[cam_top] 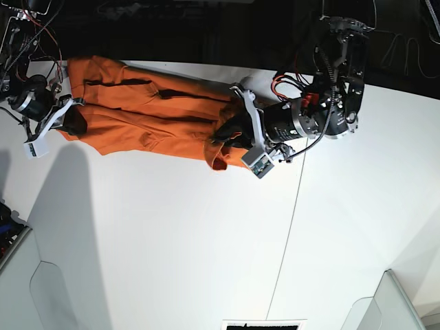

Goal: Layout the t-shirt on the table in an organized manner, then fold the t-shirt properly

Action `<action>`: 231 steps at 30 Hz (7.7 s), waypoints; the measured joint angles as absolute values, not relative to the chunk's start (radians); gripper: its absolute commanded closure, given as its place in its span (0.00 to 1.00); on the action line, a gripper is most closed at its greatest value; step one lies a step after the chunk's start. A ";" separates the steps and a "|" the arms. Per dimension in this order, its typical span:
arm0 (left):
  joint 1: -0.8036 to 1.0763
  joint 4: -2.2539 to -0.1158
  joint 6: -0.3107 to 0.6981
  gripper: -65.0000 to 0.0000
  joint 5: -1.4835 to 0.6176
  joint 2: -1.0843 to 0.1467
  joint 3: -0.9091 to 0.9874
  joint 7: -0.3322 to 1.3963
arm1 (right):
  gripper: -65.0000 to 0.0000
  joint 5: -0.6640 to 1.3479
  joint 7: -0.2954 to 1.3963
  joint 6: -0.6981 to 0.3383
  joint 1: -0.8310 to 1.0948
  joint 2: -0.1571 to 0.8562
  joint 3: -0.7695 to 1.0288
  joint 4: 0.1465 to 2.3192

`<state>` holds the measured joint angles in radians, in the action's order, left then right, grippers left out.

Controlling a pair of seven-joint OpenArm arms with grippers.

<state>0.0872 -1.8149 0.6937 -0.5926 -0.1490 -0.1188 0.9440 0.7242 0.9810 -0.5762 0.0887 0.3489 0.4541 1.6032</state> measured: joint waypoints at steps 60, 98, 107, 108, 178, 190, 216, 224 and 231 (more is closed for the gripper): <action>0.092 -1.620 0.692 0.48 -0.900 -0.233 0.106 0.960 | 1.00 0.773 0.955 -0.575 0.150 0.349 0.596 1.710; -0.006 -1.314 0.706 0.48 -1.111 -0.187 0.078 1.062 | 0.50 0.523 0.910 -0.562 -0.036 0.083 -0.113 1.975; -0.029 -1.413 0.691 0.50 -1.219 -0.343 0.075 1.199 | 0.60 0.463 0.975 -0.553 -0.075 0.077 -0.075 1.975; -0.027 -1.459 0.688 0.55 -1.217 -0.363 0.075 1.208 | 0.70 0.464 0.977 -0.553 -0.074 0.083 -0.056 1.975; -0.199 -1.297 0.704 0.78 -0.633 -0.290 -0.298 0.761 | 1.00 0.561 0.884 -0.558 -0.190 0.221 -0.033 1.415; -0.453 -1.100 0.689 0.78 -0.591 -0.265 -0.300 0.762 | 1.00 0.590 0.877 -0.561 -0.060 0.185 -0.035 1.542; 0.026 -1.749 0.696 0.89 -0.893 -0.337 -0.283 1.016 | 1.00 0.545 0.881 -0.561 -0.080 0.177 0.202 1.577; -0.146 -1.376 0.704 0.89 -0.771 -0.337 -0.280 0.825 | 1.00 0.589 0.886 -0.561 -0.051 0.175 0.201 1.577; -0.284 -1.334 0.695 0.89 -0.761 -0.336 -0.282 0.902 | 1.00 0.638 0.890 -0.561 0.006 0.171 0.201 1.577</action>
